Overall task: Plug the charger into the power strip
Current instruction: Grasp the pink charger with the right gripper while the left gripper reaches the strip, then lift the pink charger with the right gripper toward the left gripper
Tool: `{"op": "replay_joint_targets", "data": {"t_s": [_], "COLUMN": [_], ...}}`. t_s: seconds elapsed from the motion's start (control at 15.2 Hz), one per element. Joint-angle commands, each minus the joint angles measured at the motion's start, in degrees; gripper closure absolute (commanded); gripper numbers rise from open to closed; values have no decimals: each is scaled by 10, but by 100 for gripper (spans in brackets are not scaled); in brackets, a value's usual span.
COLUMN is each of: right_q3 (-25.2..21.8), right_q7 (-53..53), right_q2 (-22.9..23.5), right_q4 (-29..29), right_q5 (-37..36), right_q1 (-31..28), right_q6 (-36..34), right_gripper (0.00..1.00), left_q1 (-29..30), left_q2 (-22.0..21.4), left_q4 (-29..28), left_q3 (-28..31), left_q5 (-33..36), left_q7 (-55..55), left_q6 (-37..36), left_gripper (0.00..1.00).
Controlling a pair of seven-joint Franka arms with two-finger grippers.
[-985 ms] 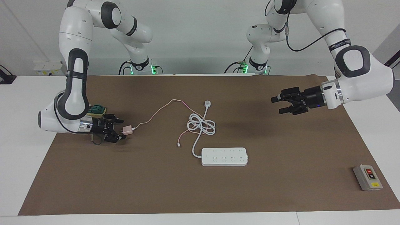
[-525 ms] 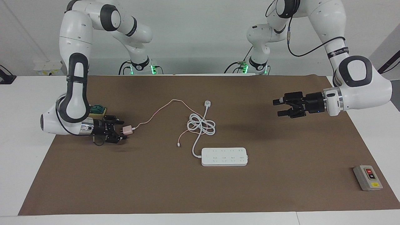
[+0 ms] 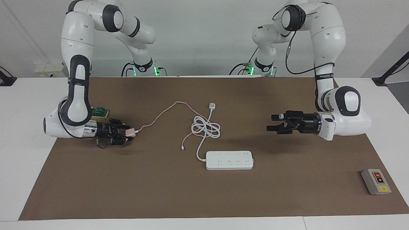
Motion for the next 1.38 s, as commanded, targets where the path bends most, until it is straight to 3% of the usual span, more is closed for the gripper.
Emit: {"op": "replay_joint_targets", "data": {"t_s": [0.0, 0.2, 0.39, 0.72, 1.12, 1.31], "right_q3": [3, 3, 4, 24, 49, 49], "right_q7": [-28, -5, 68, 234, 364, 436], "right_q2": [-1, -2, -9, -17, -16, -13], "right_q4": [-11, -6, 26, 103, 160, 180], "right_q5": [13, 12, 12, 57, 128, 160], "right_q1": [3, 4, 31, 83, 159, 213], "right_q6": [20, 24, 17, 6, 23, 72], "right_gripper": [100, 100, 100, 100, 100, 100], "left_q1": [-36, -43, -45, -22, -30, -33], "left_q2": [-6, -15, -87, -141, -149, -149], "left_q4": [-13, -28, -153, -286, -285, -278], "left_q3": [5, 5, 5, 6, 5, 4], "left_q5": [-34, -42, -70, -71, -88, -94], "left_q7": [16, 15, 67, 169, 159, 142], "left_q6": [51, 66, 87, 47, 66, 78], "left_gripper": [1, 2, 3, 3, 7, 7]}}
